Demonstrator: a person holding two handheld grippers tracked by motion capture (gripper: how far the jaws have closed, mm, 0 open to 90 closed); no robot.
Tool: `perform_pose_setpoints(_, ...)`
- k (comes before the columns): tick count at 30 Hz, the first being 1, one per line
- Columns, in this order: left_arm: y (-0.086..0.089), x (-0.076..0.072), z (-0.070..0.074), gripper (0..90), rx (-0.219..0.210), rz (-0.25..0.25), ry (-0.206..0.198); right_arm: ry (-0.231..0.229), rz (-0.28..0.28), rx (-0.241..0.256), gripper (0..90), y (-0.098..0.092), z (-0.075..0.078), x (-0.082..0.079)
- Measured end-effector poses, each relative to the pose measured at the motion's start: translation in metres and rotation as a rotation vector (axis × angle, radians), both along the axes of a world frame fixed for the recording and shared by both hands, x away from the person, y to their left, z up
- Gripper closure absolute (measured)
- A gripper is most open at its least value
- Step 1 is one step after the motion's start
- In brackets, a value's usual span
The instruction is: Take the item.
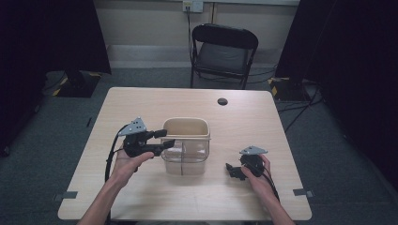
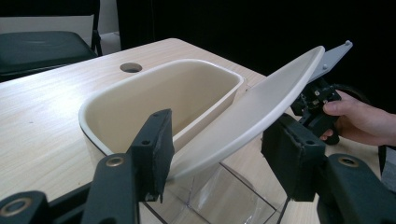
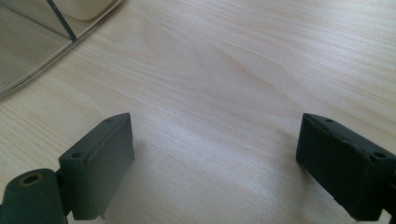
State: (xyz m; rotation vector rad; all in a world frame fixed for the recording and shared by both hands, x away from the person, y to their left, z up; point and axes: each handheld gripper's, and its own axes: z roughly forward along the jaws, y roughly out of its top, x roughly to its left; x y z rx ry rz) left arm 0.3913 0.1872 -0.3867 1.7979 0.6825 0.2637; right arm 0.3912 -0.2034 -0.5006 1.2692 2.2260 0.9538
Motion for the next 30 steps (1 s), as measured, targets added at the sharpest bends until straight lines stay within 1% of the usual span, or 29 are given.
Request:
perform_pose_setpoints(26,0.0001,0.0009,-0.0001,43.5,-0.006,-0.002,0.004,0.000,0.000,0.000,10.6,0.0000,0.0000,0.0000)
perform_pose_setpoints(30,0.0000,0.0011,-0.0004,43.5,-0.015,-0.004,0.006,0.000,0.000,0.000,10.6,0.0000,0.0000,0.0000)
